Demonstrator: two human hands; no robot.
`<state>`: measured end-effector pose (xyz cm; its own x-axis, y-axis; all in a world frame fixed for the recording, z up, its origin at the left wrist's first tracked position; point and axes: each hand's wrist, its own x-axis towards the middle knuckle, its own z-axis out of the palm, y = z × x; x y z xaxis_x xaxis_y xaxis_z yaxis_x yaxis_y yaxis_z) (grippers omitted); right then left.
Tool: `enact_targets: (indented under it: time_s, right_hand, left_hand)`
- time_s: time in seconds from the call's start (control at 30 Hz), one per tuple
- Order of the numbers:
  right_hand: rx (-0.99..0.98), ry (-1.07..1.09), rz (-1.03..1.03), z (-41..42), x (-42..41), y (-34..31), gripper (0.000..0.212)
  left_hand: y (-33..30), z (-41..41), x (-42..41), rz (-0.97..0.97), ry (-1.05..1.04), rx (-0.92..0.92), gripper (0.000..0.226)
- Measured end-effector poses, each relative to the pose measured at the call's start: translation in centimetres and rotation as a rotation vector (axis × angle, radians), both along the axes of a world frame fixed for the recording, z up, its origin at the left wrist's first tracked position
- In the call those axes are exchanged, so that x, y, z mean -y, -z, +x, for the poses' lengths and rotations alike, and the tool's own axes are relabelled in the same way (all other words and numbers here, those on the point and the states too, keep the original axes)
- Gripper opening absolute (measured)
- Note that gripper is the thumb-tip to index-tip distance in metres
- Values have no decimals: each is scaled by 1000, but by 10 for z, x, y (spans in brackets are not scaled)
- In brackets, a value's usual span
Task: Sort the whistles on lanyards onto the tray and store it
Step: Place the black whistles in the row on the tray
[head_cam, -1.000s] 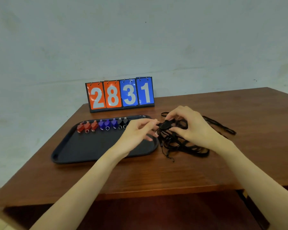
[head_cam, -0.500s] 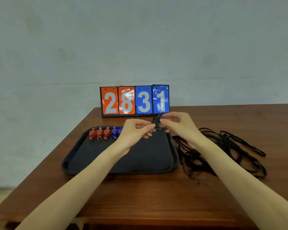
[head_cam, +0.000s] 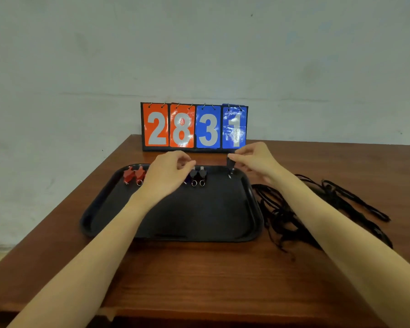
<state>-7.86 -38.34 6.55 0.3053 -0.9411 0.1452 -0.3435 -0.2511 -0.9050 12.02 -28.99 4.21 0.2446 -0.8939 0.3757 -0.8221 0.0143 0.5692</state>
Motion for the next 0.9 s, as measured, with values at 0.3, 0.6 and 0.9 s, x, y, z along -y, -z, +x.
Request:
enact_targets:
  time_s: [0.3, 0.6, 0.9]
  right_hand:
    - [-299, -144, 72, 33, 10, 18, 25]
    - [-394, -65, -51, 47, 25, 39, 24]
    - [-608, -182, -461, 23, 2, 37, 30]
  left_hand:
    - [7, 3, 0, -59, -38, 140, 36]
    - [6, 6, 1, -85, -100, 161, 38]
    - [6, 6, 0, -37, -64, 144, 38]
